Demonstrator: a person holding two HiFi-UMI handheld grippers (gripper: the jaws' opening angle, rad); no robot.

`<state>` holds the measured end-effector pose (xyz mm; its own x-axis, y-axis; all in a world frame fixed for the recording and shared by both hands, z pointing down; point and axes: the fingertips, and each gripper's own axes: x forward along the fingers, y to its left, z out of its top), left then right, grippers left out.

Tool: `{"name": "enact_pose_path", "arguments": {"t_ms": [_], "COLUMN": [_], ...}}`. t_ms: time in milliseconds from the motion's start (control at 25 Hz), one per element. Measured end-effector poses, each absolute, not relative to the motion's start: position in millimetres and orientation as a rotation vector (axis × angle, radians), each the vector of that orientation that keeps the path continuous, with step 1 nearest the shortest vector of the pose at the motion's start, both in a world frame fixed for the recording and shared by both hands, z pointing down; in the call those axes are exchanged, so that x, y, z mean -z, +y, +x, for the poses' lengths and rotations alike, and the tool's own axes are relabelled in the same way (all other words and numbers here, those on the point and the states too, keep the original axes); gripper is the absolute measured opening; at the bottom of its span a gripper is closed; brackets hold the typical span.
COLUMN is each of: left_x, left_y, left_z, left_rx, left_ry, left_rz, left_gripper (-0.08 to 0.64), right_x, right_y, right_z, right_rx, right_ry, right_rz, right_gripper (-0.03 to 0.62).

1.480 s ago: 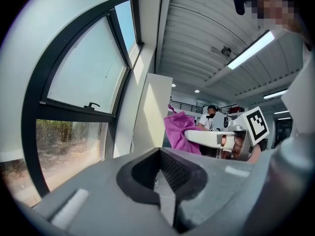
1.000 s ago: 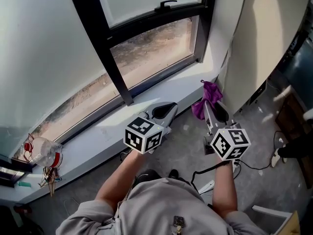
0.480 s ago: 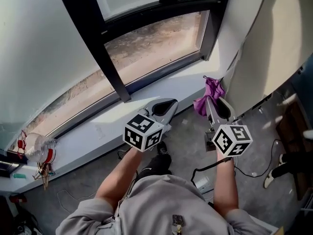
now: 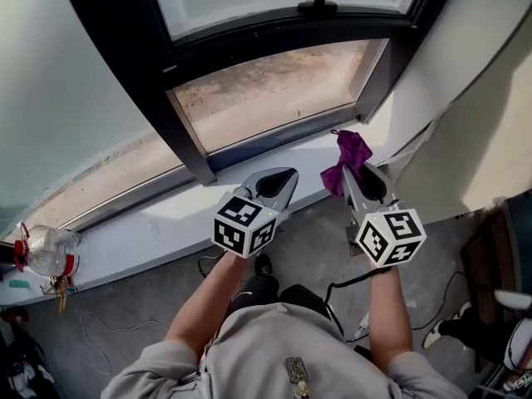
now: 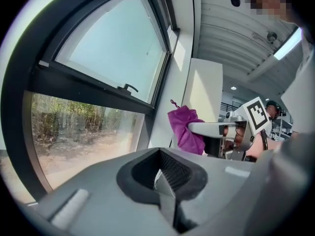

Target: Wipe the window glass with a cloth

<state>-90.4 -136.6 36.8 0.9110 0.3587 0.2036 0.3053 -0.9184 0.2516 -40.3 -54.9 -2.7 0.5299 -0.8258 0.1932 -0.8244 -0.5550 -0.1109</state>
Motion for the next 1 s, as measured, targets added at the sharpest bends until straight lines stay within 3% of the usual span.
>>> {"name": "enact_pose_path", "arguments": {"t_ms": [600,1000], "left_x": [-58.6,-104.2], "left_y": [-197.9,-289.3], "left_z": [3.4,-20.6], "left_rx": [-0.337,-0.302], "left_ry": [-0.127,-0.589], "left_rz": [2.916,3.000], "left_gripper": [0.002,0.002], "right_x": [-15.0,-42.4], "right_y": [-145.1,-257.7], "right_z": [79.6,56.9], "right_rx": [0.195,-0.233], "right_ry": [2.156,2.638], "right_rz": [-2.447,-2.146], "right_gripper": [0.117,0.117]}}
